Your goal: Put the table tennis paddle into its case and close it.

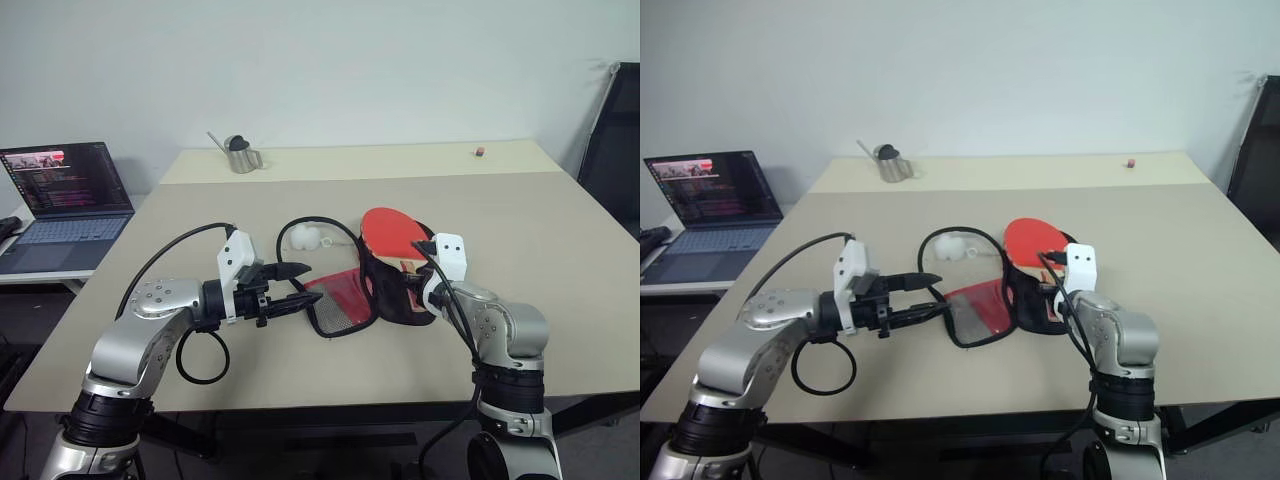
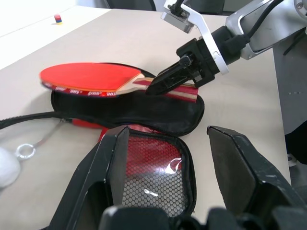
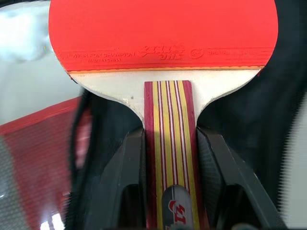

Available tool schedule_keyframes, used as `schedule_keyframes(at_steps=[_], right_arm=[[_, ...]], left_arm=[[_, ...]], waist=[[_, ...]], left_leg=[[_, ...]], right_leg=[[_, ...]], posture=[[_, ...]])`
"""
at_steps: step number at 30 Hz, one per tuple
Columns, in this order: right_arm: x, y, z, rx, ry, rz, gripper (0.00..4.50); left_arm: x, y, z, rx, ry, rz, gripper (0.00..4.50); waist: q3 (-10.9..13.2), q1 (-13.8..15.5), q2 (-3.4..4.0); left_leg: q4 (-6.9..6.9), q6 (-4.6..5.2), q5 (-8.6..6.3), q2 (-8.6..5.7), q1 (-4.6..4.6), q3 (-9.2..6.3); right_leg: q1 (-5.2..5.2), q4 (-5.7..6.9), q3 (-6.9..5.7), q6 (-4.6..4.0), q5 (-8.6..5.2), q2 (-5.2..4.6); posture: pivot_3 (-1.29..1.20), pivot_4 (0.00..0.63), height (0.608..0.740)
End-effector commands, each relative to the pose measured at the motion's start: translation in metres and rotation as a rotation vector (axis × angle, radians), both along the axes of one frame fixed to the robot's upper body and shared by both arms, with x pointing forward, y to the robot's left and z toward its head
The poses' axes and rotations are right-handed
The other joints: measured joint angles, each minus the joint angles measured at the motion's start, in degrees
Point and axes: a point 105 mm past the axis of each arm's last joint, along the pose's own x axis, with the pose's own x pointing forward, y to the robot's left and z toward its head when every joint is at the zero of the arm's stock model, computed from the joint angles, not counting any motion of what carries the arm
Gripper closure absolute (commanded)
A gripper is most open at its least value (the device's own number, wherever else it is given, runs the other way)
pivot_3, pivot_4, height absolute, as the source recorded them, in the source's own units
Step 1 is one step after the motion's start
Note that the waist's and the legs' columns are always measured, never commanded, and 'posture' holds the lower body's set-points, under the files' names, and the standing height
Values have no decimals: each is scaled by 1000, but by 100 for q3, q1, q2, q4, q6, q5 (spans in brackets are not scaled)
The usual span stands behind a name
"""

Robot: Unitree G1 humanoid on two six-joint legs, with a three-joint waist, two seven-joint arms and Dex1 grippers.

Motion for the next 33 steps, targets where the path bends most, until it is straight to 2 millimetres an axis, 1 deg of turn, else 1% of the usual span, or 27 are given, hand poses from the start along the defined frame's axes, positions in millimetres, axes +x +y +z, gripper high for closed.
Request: schedule_keyframes(at_steps=[1,9,15,17,18,21,25,29,33], right_arm=[[3,5,13,-5,-69,-7,3408],[5,14,3,-2,-39,-7,3408],[7,17,0,21,-23,-17,3408],[8,16,-1,17,-21,-29,2698],[9,15,-1,14,-22,-34,2495],[9,14,-1,8,-24,-37,1506],[9,18,2,16,-33,-23,77],[5,26,20,48,-91,45,27],[-9,32,44,58,-202,207,27]], left_arm=[[-4,-5,11,-1,-46,-25,1672],[-4,-7,11,-6,-47,-33,1672],[-4,-8,11,-7,-48,-29,1672],[-4,-7,11,-7,-48,-27,1672],[-4,-7,11,-7,-48,-26,1672],[-3,-7,10,-8,-48,-23,1672],[-3,-7,10,-11,-47,-19,1672],[-1,-6,10,-18,-50,-2,1672],[3,0,10,-39,-47,46,1672]], waist=[[0,-30,0],[0,-89,0],[0,-89,0],[0,-89,0],[0,-89,0],[-1,-89,0],[-1,-89,0],[0,-89,0],[0,-87,0]], left_leg=[[0,0,0,0,0,0],[0,0,0,1,0,1],[0,0,0,1,1,0],[0,1,0,2,2,0],[0,1,0,2,2,0],[0,0,0,2,2,0],[0,0,0,2,3,0],[0,1,-1,2,3,0],[0,3,-2,3,2,-2]], right_leg=[[0,0,1,0,0,0],[0,0,3,0,0,0],[0,0,3,-1,0,1],[0,1,3,-1,0,2],[0,1,4,-1,0,2],[0,1,3,-1,1,3],[0,1,4,-1,1,3],[1,1,3,-1,1,3],[0,-1,2,-1,1,3]], posture=[[0,150,740],[0,150,740],[0,150,740],[0,150,740],[0,150,740],[0,150,740],[0,150,740],[0,150,740],[0,150,740]])
